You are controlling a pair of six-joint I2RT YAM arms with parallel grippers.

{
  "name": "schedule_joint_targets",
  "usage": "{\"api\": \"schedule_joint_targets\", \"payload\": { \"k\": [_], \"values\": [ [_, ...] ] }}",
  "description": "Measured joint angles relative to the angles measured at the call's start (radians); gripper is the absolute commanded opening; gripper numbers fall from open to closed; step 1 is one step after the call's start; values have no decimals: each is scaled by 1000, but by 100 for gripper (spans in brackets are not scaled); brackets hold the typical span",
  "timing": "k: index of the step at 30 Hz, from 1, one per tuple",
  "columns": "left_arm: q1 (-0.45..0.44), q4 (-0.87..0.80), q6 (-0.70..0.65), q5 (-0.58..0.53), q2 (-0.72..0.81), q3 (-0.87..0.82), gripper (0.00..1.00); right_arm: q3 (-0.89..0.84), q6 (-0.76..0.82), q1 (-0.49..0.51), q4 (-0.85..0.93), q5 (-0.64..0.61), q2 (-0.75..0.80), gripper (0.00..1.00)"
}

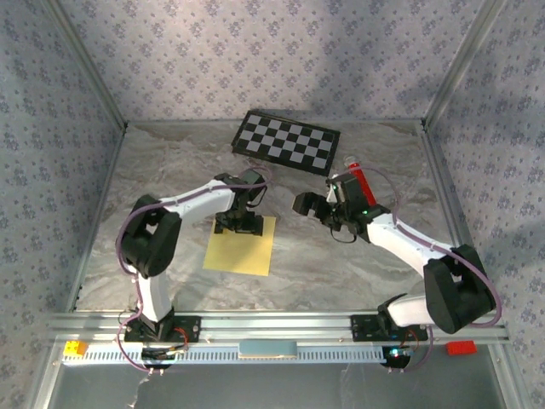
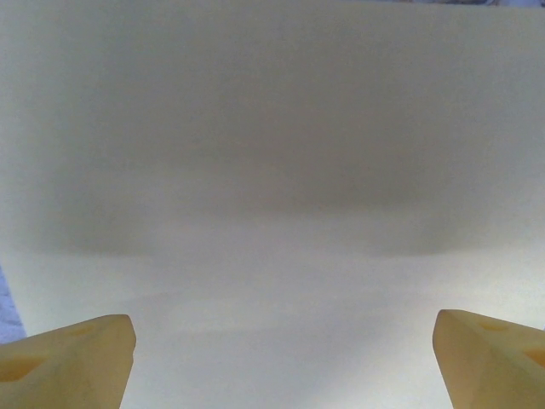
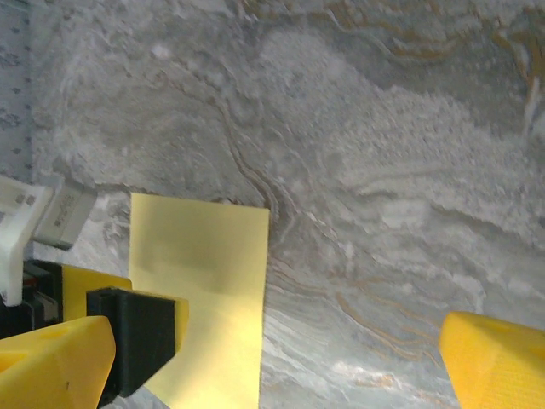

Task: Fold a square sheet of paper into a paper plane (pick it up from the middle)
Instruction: Move the square sheet of paper to the center of the table, then first fold the square sheet of paper in half at the center of the table.

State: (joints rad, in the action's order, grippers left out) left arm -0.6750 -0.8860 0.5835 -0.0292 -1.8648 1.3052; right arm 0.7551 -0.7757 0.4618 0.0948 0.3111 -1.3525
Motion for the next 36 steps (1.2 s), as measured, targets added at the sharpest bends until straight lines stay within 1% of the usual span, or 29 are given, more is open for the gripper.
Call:
{"api": "schedule_joint_targets", "payload": {
  "k": [9, 21, 31, 36],
  "values": [
    [-1, -45, -3, 14, -49, 30, 92, -13, -21, 29, 28, -2, 4, 100],
    [-26, -63, 50, 14, -90, 37, 93, -16, -22, 32, 47, -9, 4, 100],
    [-27, -54, 100, 20, -88, 29, 93, -16, -26, 35, 52, -10, -2, 100],
    [-32, -34, 134, -15, -58, 24, 93, -16, -26, 37, 57, -10, -2, 100]
  ]
}}
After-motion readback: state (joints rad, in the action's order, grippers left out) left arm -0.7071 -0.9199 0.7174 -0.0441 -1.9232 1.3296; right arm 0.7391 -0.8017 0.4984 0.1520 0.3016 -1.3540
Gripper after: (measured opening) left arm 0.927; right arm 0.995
